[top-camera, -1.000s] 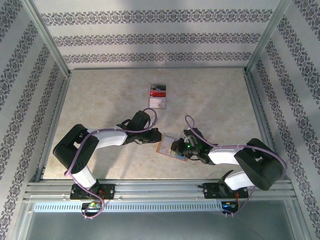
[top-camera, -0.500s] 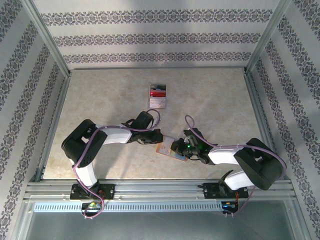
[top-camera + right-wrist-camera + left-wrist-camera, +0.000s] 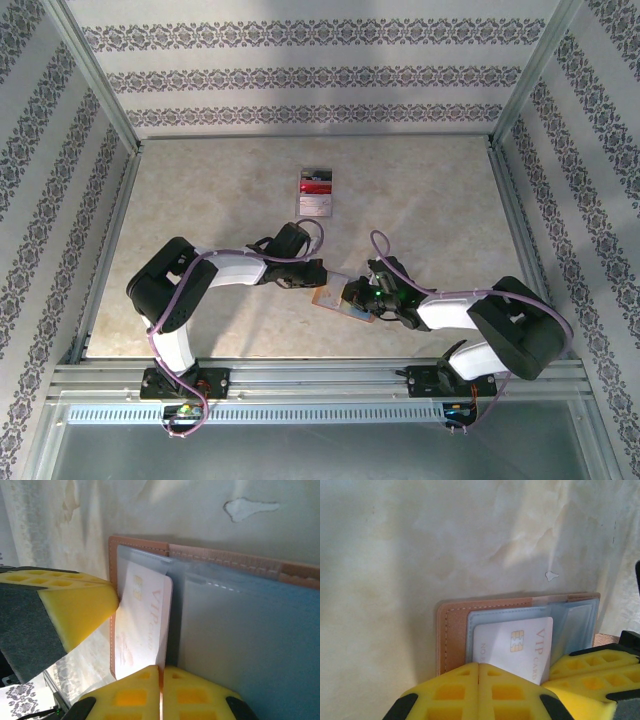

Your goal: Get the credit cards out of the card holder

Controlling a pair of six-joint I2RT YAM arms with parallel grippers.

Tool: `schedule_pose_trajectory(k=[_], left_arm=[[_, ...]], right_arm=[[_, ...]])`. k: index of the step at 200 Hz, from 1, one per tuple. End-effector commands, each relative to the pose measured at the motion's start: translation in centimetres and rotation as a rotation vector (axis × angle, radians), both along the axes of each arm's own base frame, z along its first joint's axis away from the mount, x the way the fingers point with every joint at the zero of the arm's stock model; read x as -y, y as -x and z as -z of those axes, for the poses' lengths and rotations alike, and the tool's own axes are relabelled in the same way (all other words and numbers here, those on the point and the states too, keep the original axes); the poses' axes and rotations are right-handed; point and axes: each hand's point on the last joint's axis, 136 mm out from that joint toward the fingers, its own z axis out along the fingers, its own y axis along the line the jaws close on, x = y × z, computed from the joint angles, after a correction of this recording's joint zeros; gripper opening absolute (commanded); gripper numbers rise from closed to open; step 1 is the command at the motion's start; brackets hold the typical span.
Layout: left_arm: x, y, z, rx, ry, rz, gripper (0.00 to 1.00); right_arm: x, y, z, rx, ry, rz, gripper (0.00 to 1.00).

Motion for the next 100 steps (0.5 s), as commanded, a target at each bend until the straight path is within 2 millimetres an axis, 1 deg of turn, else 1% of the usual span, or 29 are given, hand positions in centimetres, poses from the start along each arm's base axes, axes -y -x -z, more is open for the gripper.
schedule_pose_trajectory(k=[1, 21, 62, 73, 83, 100], left_arm=[[-2.90, 1.75, 4.00, -0.062, -0.174, -0.014, 0.00], [-3.13, 1.96, 4.48, -0.069, -0.185, -0.015, 0.00], [-3.18, 1.98, 4.76, -0.073, -0.189, -0.017, 0.00], [-3.20, 1.99, 4.79, -0.075, -0.190, -0.017, 0.00], [-3.16, 1.95, 4.76, -0.074, -0.189, -0.017, 0.00], [-3.13, 1.95, 4.67, -0.074, -0.187, -0.016, 0.00]], right_arm=[[1.47, 1.05, 1.37, -0.045, 0.035, 0.023, 0.07], [1.73, 1.14, 1.29, -0.044, 0.031, 0.028, 0.07], [1.90, 1.30, 1.28, -0.041, 0.018, 0.026, 0.09], [1.94, 1.25, 1.26, -0.038, 0.010, 0.027, 0.11], [1.80, 1.21, 1.12, -0.033, 0.000, 0.021, 0.16], [1.48, 1.15, 0.92, -0.029, -0.016, 0.009, 0.18]])
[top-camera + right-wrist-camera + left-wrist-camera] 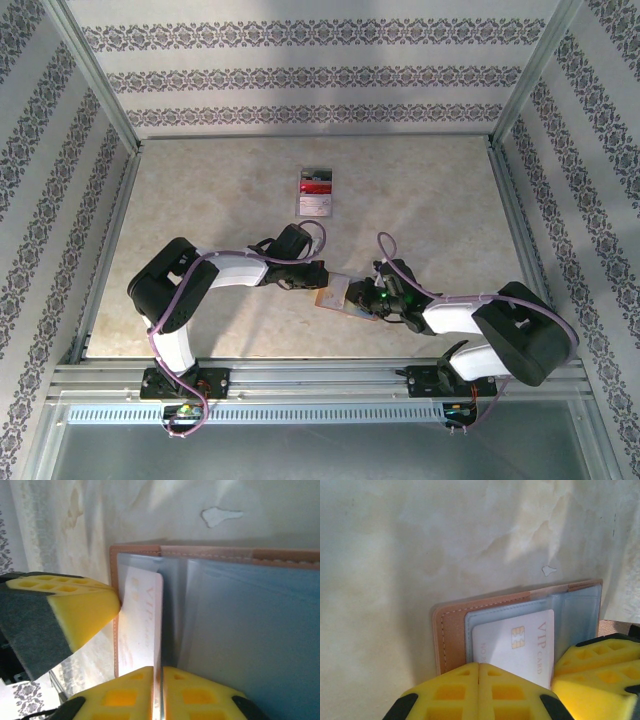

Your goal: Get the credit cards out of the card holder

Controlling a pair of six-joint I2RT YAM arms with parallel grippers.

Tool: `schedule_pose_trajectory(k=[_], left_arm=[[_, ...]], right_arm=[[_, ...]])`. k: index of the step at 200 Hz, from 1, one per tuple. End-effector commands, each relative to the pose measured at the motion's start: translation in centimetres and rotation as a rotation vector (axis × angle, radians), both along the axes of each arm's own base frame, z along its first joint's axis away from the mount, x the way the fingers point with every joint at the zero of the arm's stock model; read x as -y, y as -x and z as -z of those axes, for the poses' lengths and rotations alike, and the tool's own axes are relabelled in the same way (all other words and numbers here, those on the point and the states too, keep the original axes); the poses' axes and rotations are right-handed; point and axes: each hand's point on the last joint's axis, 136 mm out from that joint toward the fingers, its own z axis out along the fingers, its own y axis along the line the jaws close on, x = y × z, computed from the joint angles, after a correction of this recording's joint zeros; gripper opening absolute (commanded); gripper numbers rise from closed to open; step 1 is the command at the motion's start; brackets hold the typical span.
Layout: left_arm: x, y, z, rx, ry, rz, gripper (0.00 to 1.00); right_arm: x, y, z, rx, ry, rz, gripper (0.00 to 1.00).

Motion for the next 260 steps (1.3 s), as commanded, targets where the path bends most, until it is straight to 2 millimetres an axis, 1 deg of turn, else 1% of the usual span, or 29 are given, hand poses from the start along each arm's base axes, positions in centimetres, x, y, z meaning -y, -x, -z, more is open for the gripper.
schedule_pose_trajectory(k=[1, 23, 53, 85, 174, 260], left_arm=[[-3.4, 1.7, 4.5, -0.081, -0.182, -0.032, 0.00], [-3.4, 1.6, 4.5, -0.081, -0.181, -0.033, 0.00], [-3.3, 1.6, 4.4, -0.078, -0.180, -0.031, 0.00], [-3.4, 1.6, 4.4, -0.077, -0.185, -0.030, 0.00], [-3.5, 1.5, 4.5, -0.078, -0.194, -0.032, 0.00], [-3.8, 1.5, 4.7, -0.081, -0.220, -0.034, 0.00]], right_arm=[[0.6, 1.0, 1.2, -0.043, 0.015, -0.007, 0.18], [0.3, 0.9, 1.2, -0.048, 0.003, -0.018, 0.18], [0.6, 1.1, 2.0, -0.070, 0.017, -0.004, 0.17], [0.7, 1.2, 2.2, -0.078, 0.020, 0.003, 0.15], [0.9, 1.3, 2.2, -0.073, 0.022, 0.008, 0.15], [1.2, 1.5, 2.2, -0.067, 0.024, 0.014, 0.09]])
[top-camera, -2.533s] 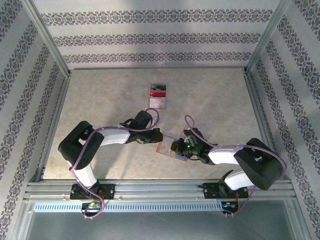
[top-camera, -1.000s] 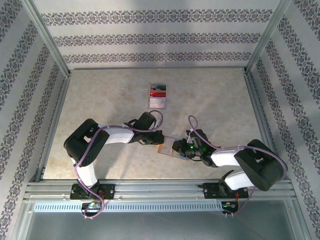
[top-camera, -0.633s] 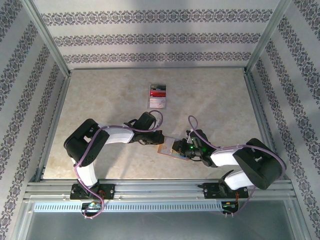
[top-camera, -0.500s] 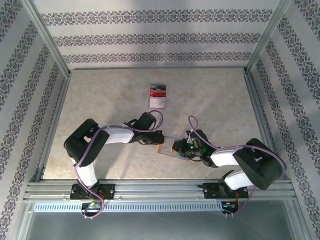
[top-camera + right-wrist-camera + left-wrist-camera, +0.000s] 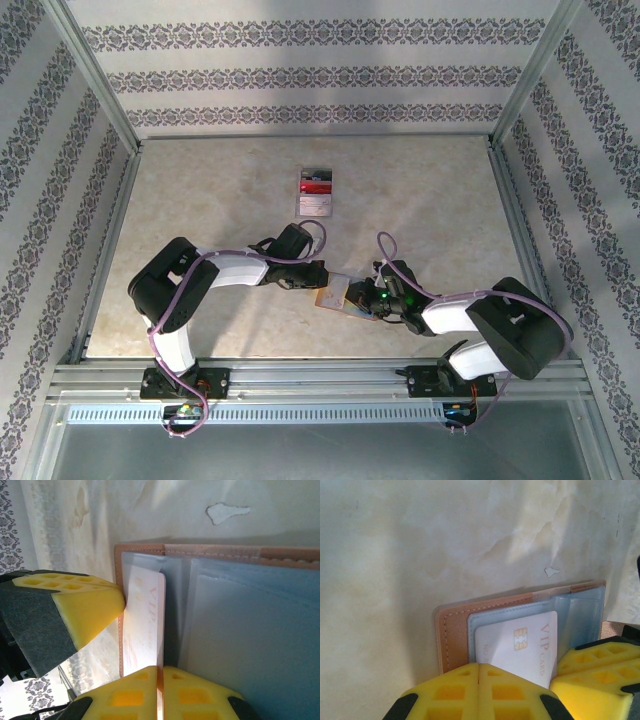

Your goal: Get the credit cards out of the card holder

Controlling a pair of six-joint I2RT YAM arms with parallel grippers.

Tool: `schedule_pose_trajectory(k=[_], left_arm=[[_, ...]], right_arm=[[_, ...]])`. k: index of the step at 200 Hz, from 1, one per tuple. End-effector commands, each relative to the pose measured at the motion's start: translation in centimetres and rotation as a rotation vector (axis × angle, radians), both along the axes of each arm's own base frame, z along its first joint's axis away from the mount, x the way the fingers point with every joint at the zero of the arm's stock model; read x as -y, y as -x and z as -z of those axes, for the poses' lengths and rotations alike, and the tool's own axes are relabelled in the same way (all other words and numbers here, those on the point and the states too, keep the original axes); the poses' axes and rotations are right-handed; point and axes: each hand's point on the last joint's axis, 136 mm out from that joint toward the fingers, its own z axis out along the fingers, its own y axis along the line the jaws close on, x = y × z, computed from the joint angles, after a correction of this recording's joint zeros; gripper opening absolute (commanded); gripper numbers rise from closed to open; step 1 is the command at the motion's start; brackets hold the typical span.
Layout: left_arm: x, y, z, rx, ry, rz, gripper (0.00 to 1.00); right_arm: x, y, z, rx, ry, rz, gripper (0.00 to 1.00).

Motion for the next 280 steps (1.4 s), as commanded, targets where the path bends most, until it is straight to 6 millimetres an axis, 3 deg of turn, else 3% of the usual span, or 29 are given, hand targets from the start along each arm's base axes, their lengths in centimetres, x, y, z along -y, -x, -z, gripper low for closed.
schedule_pose_trajectory(k=[1, 66, 196, 250, 280], left_arm=[[-3.74, 1.60, 4.67, -0.082, -0.210, -0.033, 0.00], [-3.98, 1.77, 5.18, -0.091, -0.226, -0.032, 0.00], [-3.98, 1.70, 5.06, -0.088, -0.228, -0.031, 0.00], [-4.03, 1.71, 4.96, -0.087, -0.230, -0.030, 0.00], [-4.12, 1.77, 5.03, -0.089, -0.233, -0.032, 0.00]], right_arm=[[1.43, 1.36, 2.00, -0.064, 0.058, 0.016, 0.09], [1.32, 1.34, 1.98, -0.062, 0.054, 0.009, 0.14], [1.57, 1.67, 2.16, -0.063, 0.056, 0.011, 0.13], [1.46, 1.54, 2.34, -0.065, 0.057, 0.008, 0.10], [1.32, 1.52, 2.20, -0.059, 0.049, 0.003, 0.03]])
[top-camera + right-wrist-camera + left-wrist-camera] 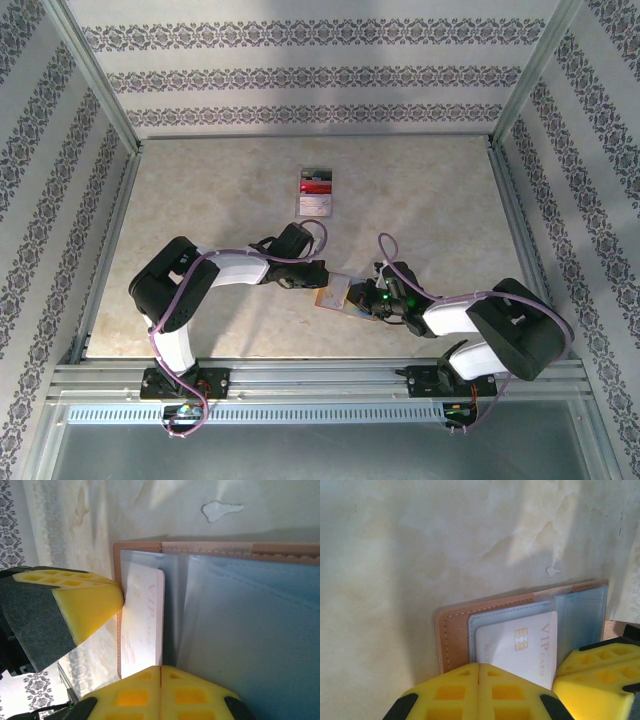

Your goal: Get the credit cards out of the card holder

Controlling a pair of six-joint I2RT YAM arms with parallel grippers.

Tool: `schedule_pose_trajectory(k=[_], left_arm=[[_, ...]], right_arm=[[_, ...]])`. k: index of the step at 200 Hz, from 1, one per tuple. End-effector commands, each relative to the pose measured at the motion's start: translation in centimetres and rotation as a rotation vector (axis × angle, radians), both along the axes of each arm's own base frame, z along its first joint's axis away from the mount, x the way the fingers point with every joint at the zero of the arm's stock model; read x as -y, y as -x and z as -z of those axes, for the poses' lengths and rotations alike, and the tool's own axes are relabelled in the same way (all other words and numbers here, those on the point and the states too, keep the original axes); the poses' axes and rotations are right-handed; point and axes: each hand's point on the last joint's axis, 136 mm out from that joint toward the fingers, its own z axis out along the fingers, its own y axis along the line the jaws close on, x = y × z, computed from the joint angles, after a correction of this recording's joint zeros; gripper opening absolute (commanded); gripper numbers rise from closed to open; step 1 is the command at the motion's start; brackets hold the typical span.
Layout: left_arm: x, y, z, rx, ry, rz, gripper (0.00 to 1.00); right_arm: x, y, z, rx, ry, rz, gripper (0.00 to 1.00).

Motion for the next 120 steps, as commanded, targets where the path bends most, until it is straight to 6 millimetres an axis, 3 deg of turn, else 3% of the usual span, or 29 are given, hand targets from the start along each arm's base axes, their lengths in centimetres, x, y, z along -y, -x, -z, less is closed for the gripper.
schedule_pose_trajectory(k=[1, 93, 120], left_arm=[[-4.1, 1.8, 5.0, -0.088, -0.222, -0.042, 0.00], [-4.2, 1.9, 5.2, -0.093, -0.226, -0.045, 0.00], [-4.0, 1.8, 5.0, -0.090, -0.219, -0.045, 0.00]], right_arm=[[1.2, 1.4, 2.2, -0.068, 0.055, 0.003, 0.02], [2.5, 2.0, 2.3, -0.063, 0.067, 0.032, 0.01], [2.6, 1.8, 1.9, -0.052, 0.059, 0.034, 0.06]])
